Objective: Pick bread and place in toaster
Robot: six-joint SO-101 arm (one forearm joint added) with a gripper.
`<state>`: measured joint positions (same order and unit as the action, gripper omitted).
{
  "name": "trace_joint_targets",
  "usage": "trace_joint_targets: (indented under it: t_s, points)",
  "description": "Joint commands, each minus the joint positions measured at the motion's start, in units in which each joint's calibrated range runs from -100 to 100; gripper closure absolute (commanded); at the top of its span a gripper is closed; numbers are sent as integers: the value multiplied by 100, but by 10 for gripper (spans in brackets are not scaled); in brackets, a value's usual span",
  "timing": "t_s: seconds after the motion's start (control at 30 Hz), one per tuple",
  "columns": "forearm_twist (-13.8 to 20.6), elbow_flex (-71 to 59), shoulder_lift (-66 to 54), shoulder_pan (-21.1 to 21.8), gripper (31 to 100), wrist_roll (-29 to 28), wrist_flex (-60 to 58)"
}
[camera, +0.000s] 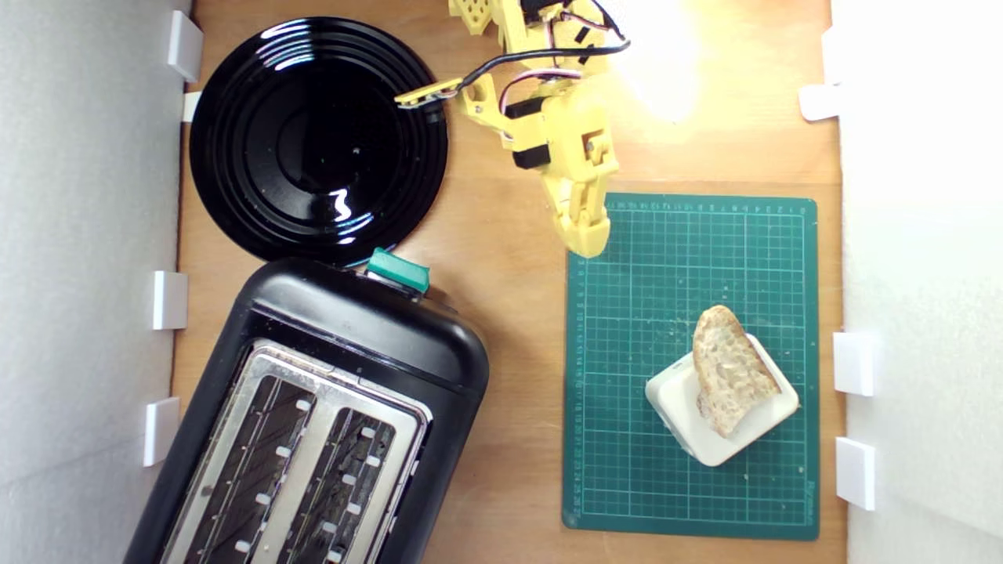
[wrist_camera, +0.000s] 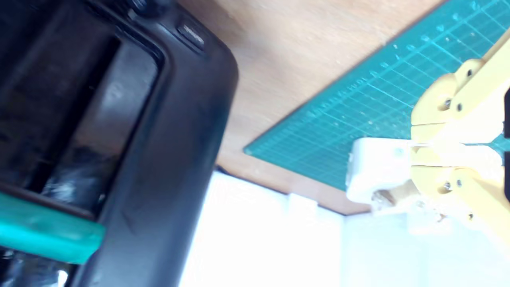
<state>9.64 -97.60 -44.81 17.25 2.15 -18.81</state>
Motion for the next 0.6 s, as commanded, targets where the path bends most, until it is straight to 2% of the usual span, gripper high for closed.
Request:
trace_joint_targets:
  t_s: [0.0, 0.1, 0.27, 0.57]
  points:
    - [831, 114, 530, 39, 952, -406, -789]
    - [1266, 141, 871, 55, 952, -636, -1207]
    - [1194, 150, 1278, 192, 952, -631, -1711]
    - [1257, 186, 2052, 273, 952, -620, -2402]
